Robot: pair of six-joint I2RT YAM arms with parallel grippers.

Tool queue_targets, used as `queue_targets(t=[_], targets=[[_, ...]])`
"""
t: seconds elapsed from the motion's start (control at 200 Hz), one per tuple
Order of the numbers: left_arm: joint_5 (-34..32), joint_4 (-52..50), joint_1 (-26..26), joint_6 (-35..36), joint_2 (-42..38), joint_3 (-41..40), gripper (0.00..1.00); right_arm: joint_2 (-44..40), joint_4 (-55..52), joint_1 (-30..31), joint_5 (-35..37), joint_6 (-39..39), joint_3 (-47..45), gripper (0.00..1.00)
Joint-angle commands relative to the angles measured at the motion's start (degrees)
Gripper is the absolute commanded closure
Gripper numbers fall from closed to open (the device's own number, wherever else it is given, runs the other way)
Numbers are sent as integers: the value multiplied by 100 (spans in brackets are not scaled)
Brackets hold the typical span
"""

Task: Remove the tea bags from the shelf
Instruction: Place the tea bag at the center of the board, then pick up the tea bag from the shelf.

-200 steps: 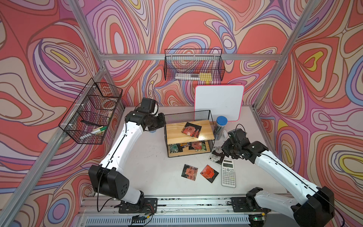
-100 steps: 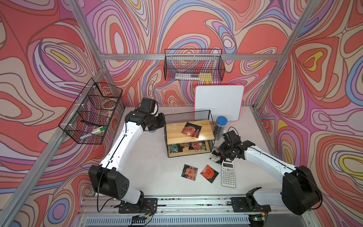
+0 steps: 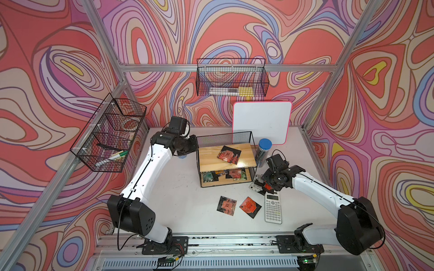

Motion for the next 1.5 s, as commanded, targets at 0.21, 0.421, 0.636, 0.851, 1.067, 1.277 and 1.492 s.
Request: queue_targets(t=[0.21, 0.421, 0.636, 0.851, 1.067, 1.277, 1.492], targets=[[-119, -270, -10, 178, 103, 54, 68, -548, -867, -21, 606, -171, 841, 36], [-110, -216, -11, 136, 87, 23, 79, -366, -1448, 636, 1680, -910, 2302, 35], [-93, -199, -11, 106, 93, 66, 82, 884, -1781, 1893, 2185, -1768, 4179, 30], [-96, -211, -11, 102, 61, 52, 82, 2170, -2044, 2190, 1526, -2209, 5574, 28], [-100, -220, -11, 108, 35, 40, 82, 3309, -3273, 2233, 1416, -1881, 6847, 26], [-93, -219, -10, 117, 39, 30, 83, 3617, -3465, 2300, 1508, -1563, 6993, 26], [-94, -211, -11, 116, 18, 23, 83, 4187, -3542, 2309, 1693, -1876, 7534, 28]])
